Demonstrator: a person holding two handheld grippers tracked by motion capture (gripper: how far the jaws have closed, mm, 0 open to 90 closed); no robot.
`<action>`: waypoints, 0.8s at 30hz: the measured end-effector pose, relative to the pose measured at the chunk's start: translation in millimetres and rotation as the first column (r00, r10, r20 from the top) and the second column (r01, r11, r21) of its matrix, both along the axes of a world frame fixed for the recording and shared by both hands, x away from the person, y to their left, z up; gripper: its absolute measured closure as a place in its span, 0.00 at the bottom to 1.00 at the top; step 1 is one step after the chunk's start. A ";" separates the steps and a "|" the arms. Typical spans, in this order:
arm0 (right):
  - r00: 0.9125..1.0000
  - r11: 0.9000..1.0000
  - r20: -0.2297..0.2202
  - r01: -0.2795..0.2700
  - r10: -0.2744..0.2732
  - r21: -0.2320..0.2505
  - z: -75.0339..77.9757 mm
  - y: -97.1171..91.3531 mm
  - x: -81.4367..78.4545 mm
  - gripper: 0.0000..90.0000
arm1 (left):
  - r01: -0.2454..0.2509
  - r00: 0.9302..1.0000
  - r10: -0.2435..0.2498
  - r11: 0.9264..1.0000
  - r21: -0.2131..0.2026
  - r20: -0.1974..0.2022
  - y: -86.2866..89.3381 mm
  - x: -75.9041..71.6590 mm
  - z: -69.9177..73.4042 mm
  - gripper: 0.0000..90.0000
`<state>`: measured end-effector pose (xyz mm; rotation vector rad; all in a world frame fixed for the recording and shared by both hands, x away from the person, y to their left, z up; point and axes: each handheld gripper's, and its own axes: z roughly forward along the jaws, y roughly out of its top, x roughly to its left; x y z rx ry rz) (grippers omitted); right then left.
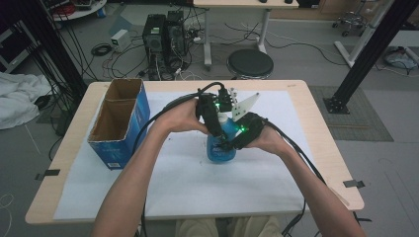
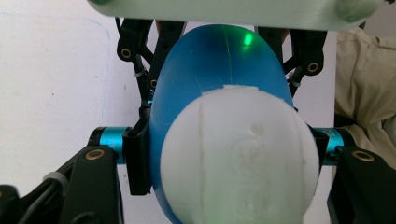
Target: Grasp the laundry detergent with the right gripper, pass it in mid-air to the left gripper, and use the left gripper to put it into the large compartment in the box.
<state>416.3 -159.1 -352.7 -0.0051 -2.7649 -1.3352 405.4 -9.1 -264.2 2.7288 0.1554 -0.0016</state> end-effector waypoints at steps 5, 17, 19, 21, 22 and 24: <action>1.000 1.000 -0.001 -0.001 0.001 -0.013 -0.6 -0.1 -0.4 0.43 | 0.005 1.000 -0.005 1.000 0.005 -0.002 -0.7 -1.3 -0.7 0.42; 1.000 1.000 -0.002 0.015 -0.015 -0.019 -1.2 -5.3 -0.2 0.36 | -0.007 1.000 0.007 1.000 0.014 -0.006 7.4 -1.7 0.7 0.42; 1.000 1.000 -0.002 0.017 -0.017 -0.021 -0.8 -6.2 -0.7 0.35 | -0.009 1.000 0.009 1.000 0.015 -0.010 8.7 -1.6 0.9 0.42; 1.000 1.000 0.002 0.018 -0.018 -0.019 -0.3 -6.9 -1.3 0.35 | -0.011 1.000 0.011 1.000 0.016 -0.009 10.2 -1.7 1.6 0.42; 1.000 1.000 0.004 0.017 -0.017 -0.019 0.2 -7.5 -1.6 0.35 | -0.012 1.000 0.012 1.000 0.013 -0.006 10.9 -1.8 2.0 0.42; 1.000 1.000 0.011 0.017 -0.017 -0.022 1.3 -8.6 -2.3 0.35 | -0.013 1.000 0.013 1.000 0.014 -0.003 12.3 -2.1 3.4 0.42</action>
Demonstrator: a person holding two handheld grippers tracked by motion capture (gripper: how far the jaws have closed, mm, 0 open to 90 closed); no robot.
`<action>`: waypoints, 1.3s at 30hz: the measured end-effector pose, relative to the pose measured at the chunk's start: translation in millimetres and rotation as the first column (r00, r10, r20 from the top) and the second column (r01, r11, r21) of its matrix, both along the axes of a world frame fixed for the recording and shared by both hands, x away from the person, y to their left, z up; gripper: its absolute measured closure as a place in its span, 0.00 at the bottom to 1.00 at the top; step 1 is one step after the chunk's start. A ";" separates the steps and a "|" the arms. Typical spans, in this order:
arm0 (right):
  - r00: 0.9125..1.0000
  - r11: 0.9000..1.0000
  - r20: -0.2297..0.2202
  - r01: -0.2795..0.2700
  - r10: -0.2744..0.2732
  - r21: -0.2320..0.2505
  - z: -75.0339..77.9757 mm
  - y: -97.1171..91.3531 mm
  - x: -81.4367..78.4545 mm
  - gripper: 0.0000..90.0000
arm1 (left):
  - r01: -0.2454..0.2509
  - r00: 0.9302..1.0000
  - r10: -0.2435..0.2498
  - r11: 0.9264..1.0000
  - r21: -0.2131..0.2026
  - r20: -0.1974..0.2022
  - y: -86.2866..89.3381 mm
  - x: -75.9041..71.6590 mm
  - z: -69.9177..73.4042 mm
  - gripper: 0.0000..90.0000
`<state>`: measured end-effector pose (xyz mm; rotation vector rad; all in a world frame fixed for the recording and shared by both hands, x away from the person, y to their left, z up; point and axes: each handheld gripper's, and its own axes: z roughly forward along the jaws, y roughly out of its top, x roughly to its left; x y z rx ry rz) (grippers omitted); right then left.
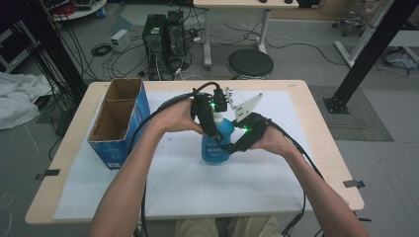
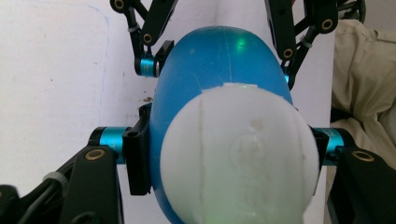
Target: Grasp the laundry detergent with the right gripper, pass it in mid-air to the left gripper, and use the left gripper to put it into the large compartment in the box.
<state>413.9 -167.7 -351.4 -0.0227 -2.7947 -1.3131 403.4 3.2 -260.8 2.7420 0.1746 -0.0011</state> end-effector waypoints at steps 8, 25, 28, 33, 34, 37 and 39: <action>1.000 1.000 0.003 0.023 -0.023 -0.017 3.3 -8.7 -3.5 0.33 | -0.050 0.999 0.050 0.999 0.009 0.008 11.9 -1.7 11.6 0.42; 0.988 0.982 0.011 0.153 -0.153 -0.112 15.0 -61.5 -11.8 0.25 | -0.289 0.956 0.290 0.957 -0.020 0.041 90.7 -0.5 105.4 0.42; 0.981 0.971 0.013 0.191 -0.191 -0.141 15.3 -71.6 -14.0 0.19 | -0.342 0.939 0.342 0.940 -0.013 0.044 108.5 -0.4 124.1 0.42; 0.971 0.959 0.009 0.237 -0.238 -0.153 14.4 -86.2 -17.8 0.14 | -0.416 0.907 0.415 0.909 -0.002 0.066 138.4 -0.7 148.3 0.42; 0.970 0.958 0.011 0.243 -0.244 -0.153 15.0 -88.5 -18.9 0.14 | -0.434 0.899 0.433 0.901 -0.001 0.066 144.8 -0.7 152.1 0.42; 0.966 0.954 0.023 0.256 -0.256 -0.153 16.7 -94.4 -21.1 0.14 | -0.485 0.872 0.484 0.875 -0.005 0.070 163.0 -2.1 161.2 0.42; 0.961 0.948 0.028 0.276 -0.275 -0.157 18.3 -98.0 -22.0 0.14 | -0.514 0.856 0.513 0.858 -0.005 0.063 175.0 -2.6 164.6 0.42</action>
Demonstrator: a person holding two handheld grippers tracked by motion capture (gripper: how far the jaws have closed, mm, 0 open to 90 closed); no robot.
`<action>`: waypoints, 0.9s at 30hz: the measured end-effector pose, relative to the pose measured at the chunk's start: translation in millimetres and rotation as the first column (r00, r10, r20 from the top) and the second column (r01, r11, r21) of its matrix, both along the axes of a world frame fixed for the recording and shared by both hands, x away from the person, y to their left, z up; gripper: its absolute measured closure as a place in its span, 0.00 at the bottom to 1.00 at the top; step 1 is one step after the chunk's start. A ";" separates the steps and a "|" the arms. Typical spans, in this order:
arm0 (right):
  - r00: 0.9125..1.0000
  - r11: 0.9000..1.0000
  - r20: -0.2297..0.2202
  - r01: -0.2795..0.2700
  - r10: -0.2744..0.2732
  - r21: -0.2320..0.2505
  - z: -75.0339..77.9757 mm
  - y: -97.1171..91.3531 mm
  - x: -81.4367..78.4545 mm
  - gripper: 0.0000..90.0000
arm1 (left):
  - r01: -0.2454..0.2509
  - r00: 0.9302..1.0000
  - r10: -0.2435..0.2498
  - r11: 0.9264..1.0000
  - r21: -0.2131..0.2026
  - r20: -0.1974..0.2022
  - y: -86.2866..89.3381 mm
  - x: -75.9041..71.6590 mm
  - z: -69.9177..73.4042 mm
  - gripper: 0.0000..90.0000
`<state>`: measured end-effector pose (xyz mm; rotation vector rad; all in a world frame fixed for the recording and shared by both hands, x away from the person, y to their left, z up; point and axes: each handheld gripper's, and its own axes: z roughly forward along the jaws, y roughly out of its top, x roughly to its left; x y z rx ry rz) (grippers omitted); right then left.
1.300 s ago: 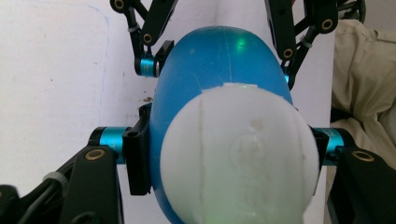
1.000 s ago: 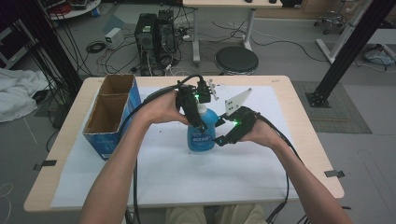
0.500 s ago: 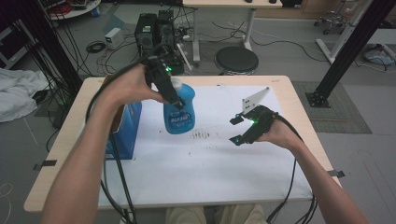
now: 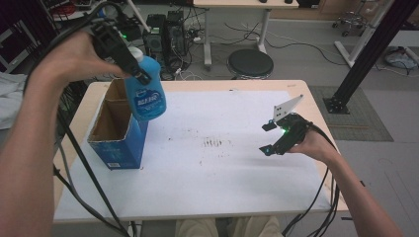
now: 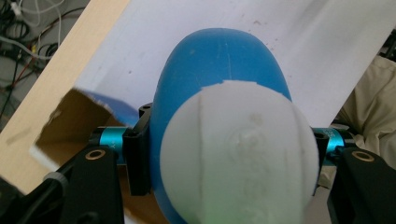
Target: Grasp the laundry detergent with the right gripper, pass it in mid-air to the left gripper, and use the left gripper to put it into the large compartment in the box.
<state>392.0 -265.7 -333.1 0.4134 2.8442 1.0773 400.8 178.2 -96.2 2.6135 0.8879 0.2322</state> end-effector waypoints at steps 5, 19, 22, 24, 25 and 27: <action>0.999 0.999 0.018 0.032 -0.032 -0.006 4.3 -8.3 -2.7 0.14 | -0.074 0.997 0.075 0.997 -0.010 0.007 29.4 -0.9 5.4 0.42; 0.997 0.997 0.024 0.070 -0.069 -0.019 0.2 -20.1 -6.4 0.14 | -0.177 0.984 0.177 0.984 0.016 0.000 72.3 1.2 -10.7 0.42; 0.997 0.997 0.025 0.078 -0.077 -0.028 -1.6 -21.8 -7.6 0.14 | -0.192 0.981 0.192 0.981 0.023 0.001 76.5 2.1 -18.6 0.42; 0.997 0.996 0.022 0.081 -0.080 -0.028 -2.7 -23.2 -8.8 0.14 | -0.195 0.981 0.195 0.980 0.033 -0.002 78.7 3.2 -25.1 0.42; 0.996 0.996 0.023 0.081 -0.081 -0.027 -3.3 -23.9 -9.2 0.14 | -0.202 0.979 0.202 0.979 0.029 0.002 79.9 3.7 -29.7 0.42; 0.996 0.996 0.022 0.085 -0.084 -0.030 -4.4 -25.5 -10.1 0.14 | -0.204 0.979 0.204 0.978 0.038 -0.002 81.9 5.3 -36.0 0.42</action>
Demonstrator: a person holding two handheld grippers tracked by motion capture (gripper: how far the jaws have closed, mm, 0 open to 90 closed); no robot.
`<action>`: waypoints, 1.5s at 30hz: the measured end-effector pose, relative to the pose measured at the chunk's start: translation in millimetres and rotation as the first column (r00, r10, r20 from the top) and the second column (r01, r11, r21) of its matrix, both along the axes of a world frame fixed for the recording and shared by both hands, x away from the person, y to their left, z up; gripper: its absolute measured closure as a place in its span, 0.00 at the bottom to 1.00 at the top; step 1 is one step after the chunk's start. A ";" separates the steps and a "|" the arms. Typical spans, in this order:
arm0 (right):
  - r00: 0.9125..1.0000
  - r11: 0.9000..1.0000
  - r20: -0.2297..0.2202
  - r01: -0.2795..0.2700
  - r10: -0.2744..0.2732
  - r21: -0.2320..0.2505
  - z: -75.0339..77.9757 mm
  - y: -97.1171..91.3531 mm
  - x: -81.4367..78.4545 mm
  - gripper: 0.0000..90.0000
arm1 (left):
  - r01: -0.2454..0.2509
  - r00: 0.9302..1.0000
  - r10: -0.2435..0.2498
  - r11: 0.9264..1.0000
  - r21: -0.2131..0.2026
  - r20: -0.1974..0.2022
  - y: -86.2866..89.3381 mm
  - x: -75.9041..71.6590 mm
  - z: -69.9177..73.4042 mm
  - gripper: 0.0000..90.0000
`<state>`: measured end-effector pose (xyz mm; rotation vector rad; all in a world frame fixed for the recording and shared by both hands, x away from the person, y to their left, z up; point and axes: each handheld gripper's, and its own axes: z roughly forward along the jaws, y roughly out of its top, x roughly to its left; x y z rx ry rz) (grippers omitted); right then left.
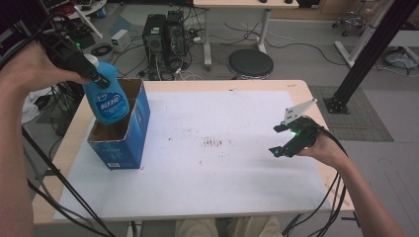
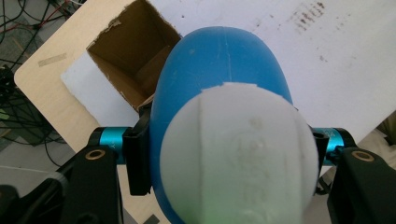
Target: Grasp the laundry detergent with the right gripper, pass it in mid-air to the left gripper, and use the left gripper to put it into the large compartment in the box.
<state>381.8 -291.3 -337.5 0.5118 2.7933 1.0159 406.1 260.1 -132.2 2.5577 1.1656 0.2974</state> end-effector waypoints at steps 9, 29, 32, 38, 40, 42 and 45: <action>1.000 1.000 -0.006 0.007 -0.007 -0.008 -4.9 -2.1 -1.7 0.14 | 0.044 0.998 -0.043 0.999 0.024 -0.041 -0.5 8.6 -36.6 0.42; 1.000 0.999 -0.015 0.016 -0.017 -0.032 -13.2 -3.2 -6.5 0.14 | 0.214 0.970 -0.198 0.970 0.113 -0.142 -4.9 16.5 -113.2 0.42; 1.000 0.999 -0.020 0.019 -0.019 -0.035 -14.5 -3.2 -7.5 0.14 | 0.230 0.966 -0.211 0.966 0.119 -0.148 -5.6 17.1 -120.4 0.42; 0.999 0.999 -0.024 0.023 -0.024 -0.035 -16.7 -5.7 -8.5 0.14 | 0.249 0.960 -0.229 0.961 0.119 -0.160 0.0 15.7 -132.3 0.42; 0.999 0.999 -0.025 0.026 -0.026 -0.034 -17.6 -6.0 -8.3 0.14 | 0.262 0.957 -0.241 0.958 0.119 -0.164 0.2 14.9 -136.2 0.42; 0.999 0.999 -0.030 0.028 -0.029 -0.038 -18.1 -5.3 -8.6 0.14 | 0.271 0.953 -0.248 0.955 0.124 -0.175 -0.4 14.7 -140.2 0.42; 0.999 0.999 -0.028 0.021 -0.022 -0.038 -18.8 -3.8 -8.2 0.14 | 0.286 0.948 -0.258 0.948 0.140 -0.186 -1.2 15.0 -144.7 0.42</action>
